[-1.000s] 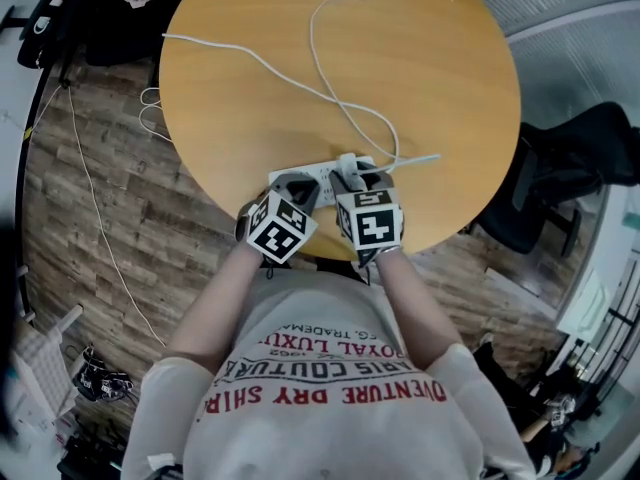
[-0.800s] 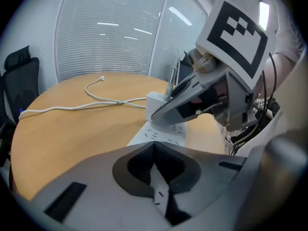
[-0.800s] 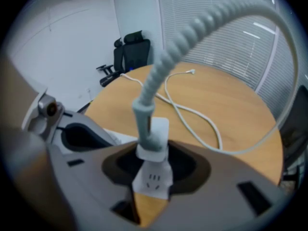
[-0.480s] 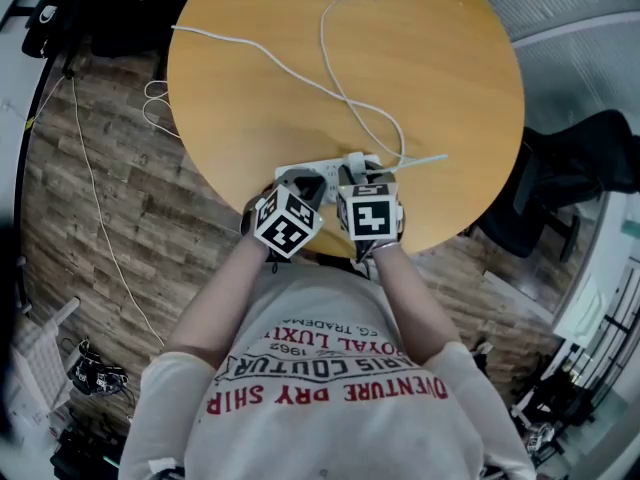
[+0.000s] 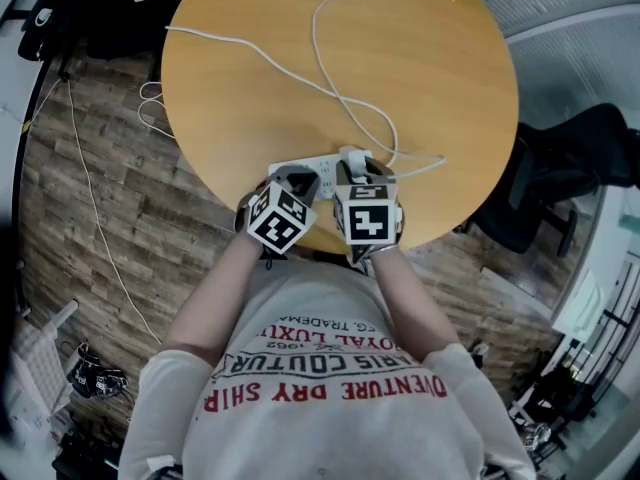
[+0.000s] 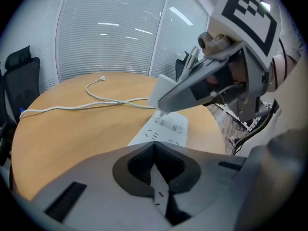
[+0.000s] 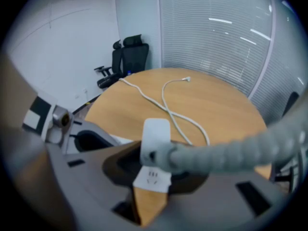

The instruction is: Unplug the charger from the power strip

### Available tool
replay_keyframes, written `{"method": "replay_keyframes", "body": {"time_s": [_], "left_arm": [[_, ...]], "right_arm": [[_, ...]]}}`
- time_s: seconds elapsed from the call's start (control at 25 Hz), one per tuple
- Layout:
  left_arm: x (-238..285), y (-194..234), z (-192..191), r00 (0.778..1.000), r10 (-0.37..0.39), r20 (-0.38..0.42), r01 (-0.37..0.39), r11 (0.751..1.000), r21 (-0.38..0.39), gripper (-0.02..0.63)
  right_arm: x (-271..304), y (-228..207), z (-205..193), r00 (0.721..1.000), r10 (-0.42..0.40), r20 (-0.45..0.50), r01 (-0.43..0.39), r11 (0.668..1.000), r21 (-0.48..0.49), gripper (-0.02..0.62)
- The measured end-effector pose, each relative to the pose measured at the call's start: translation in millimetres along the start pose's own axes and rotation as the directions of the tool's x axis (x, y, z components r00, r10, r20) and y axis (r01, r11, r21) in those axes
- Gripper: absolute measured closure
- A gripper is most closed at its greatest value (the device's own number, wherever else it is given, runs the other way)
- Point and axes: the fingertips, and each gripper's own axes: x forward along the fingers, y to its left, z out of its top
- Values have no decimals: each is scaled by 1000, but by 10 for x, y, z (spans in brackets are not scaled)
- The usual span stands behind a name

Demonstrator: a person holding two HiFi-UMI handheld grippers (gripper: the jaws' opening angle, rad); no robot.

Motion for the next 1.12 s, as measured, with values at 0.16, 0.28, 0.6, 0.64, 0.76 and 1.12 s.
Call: {"method": "replay_keyframes", "body": {"time_s": [0.16,0.28,0.6,0.64,0.76,1.12], "left_arm": [[8,10,-6,1000,-11,-7,11,1000,-17,577],[21,16,0,1000,2,-3,-2,1000,-5,577],[-215,188,199,984,139,112,-137,990,-24,577],[-283,211,271,978,159,135,-157,987,-26,577],[-557,264,534,950,215,224,-207,977,-59,577],[-1706,244,1232,740,427,519,-435,893,-114,577]], "right_arm": [[-91,-6,111,1000,5,30,-5,1000,-10,440],[-185,-16,170,998,14,67,-13,1000,-17,440],[-539,-17,325,970,86,226,-69,994,-83,440],[-588,-44,349,965,92,244,-72,993,-88,440],[-748,-109,446,948,111,298,-82,991,-106,440],[-1292,-71,777,842,214,495,-117,969,-220,440]]}}
